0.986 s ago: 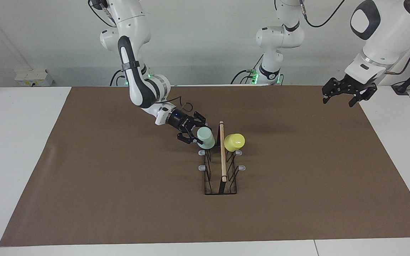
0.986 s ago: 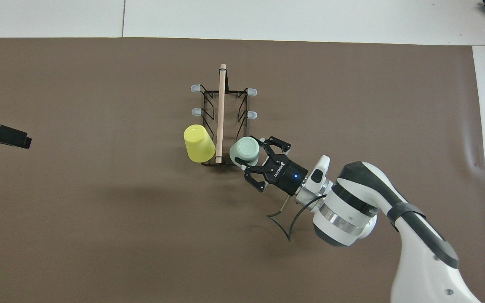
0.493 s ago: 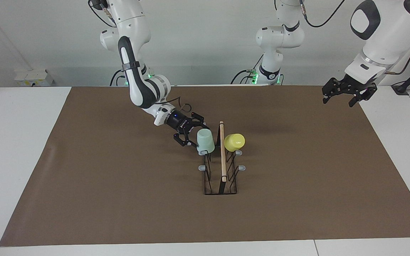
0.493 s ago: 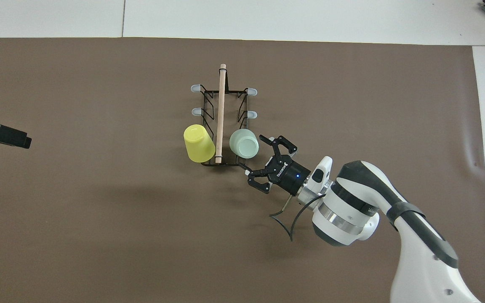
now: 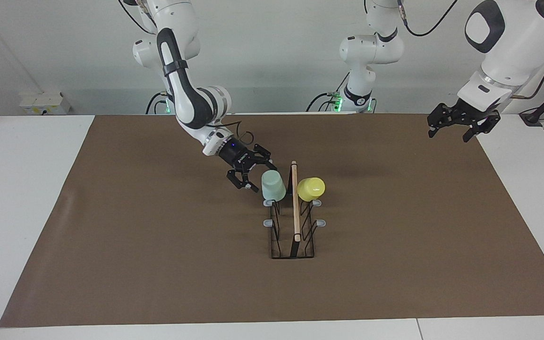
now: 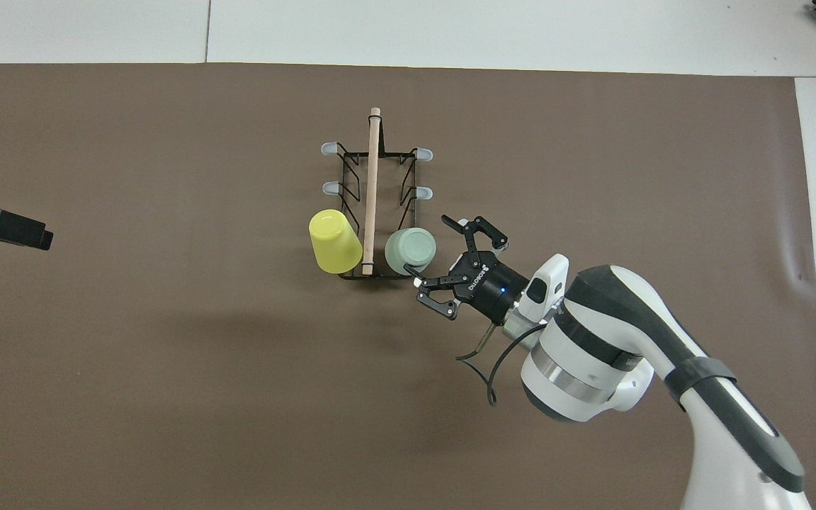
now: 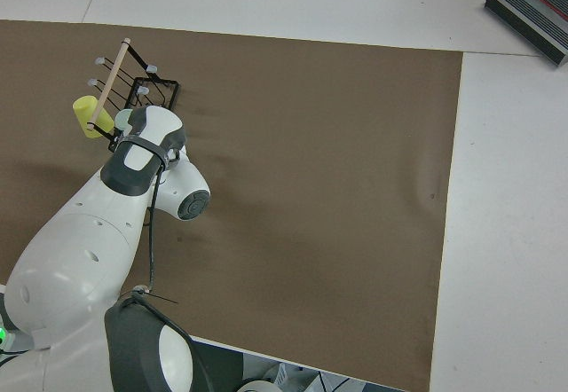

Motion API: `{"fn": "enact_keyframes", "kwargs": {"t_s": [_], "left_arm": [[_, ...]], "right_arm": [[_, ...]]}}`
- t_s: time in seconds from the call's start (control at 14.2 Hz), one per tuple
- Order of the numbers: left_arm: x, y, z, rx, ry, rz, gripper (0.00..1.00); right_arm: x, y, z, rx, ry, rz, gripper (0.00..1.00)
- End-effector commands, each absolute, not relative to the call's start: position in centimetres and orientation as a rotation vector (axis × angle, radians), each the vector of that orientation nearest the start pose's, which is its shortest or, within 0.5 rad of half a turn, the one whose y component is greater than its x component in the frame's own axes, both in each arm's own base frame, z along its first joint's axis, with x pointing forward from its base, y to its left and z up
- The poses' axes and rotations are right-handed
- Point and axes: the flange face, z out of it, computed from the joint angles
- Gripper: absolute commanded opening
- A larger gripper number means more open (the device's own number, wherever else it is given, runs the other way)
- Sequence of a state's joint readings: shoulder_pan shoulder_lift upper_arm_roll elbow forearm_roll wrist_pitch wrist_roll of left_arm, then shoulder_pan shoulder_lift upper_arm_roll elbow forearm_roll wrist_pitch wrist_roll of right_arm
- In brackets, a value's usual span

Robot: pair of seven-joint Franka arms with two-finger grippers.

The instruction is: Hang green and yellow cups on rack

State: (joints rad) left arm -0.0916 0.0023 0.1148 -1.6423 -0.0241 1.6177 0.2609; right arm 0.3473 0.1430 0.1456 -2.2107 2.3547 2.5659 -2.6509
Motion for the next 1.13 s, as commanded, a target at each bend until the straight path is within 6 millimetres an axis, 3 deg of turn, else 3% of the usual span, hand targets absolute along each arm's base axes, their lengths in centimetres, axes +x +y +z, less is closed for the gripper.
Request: {"fn": "enact_keyframes", "kwargs": {"t_s": [0.0, 0.21, 0.56, 0.85, 1.06], "left_arm": [[54.9, 1.1, 59.5, -3.145, 0.374, 0.026, 1.0], [54.9, 1.1, 59.5, -3.145, 0.376, 0.026, 1.0], [54.9, 1.1, 59.5, -3.146, 0.376, 0.028, 1.0], [54.9, 1.1, 59.5, -3.145, 0.376, 0.026, 1.0], [54.9, 1.1, 59.5, -3.145, 0.376, 0.026, 1.0]], "right_arm": [[49.0, 24.0, 33.4, -1.957, -1.06, -1.432, 1.0], [50.1, 22.7, 35.3, -1.973, -1.193, -1.442, 1.0], [53.3, 17.2, 37.3, -1.927, -1.51, -1.358, 1.0], [55.9, 10.9, 39.1, -1.851, -1.648, -1.185, 1.0], [57.4, 6.8, 41.9, -1.896, -1.703, -0.971, 1.0]]}}
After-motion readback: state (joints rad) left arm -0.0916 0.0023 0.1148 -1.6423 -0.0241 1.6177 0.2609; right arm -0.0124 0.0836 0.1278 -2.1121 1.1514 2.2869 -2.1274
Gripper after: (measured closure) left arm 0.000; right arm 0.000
